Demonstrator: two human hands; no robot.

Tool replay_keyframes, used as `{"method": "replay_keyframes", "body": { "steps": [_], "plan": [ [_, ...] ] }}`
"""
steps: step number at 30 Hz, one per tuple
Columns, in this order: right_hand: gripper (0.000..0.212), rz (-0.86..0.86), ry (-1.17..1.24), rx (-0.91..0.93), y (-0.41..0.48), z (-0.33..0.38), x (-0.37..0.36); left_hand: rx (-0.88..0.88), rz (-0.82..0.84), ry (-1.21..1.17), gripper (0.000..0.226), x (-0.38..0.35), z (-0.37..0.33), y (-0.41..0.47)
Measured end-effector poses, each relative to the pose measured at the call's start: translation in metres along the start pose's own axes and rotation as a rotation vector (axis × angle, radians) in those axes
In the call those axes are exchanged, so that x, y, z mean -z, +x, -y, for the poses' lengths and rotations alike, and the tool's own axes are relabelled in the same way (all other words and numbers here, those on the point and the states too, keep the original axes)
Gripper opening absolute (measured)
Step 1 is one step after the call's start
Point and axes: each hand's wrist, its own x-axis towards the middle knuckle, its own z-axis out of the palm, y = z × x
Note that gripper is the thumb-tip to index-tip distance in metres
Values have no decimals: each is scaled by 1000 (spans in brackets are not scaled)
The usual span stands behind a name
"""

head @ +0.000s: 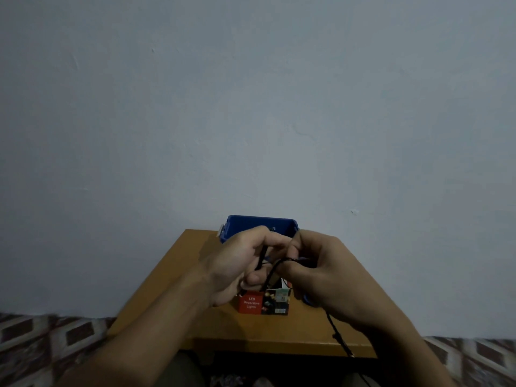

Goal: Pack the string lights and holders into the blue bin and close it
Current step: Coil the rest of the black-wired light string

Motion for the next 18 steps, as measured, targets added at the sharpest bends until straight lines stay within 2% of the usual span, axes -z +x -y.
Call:
{"method": "replay_keyframes", "body": {
  "steps": [4, 6, 9, 12, 14, 16, 18],
  "plan": [
    [15, -22, -15, -14, -2, -2, 2, 18, -238, -93, 34, -2, 5, 6],
    [19, 65, -66, -7, -5, 2, 1, 13, -345, -259, 31, 0, 5, 10],
    [21, 158, -161, 18, -10, 8, -2, 13, -419, -407, 25, 2, 4, 13],
    [22, 171, -141, 39, -10, 15, -1, 39, -406, -384, 25, -1, 6, 12],
    [20, 159, -137, 32, -9, 18, 2, 64, -328, -243, 23, -5, 5, 7],
    [15, 88, -243, 53, -3, 17, 6, 102, -262, -68, 25, -8, 5, 3],
    [15, 7, -399, 79, 3, 15, 10, 142, -207, 7, 27, -11, 2, 0]
  ]
}}
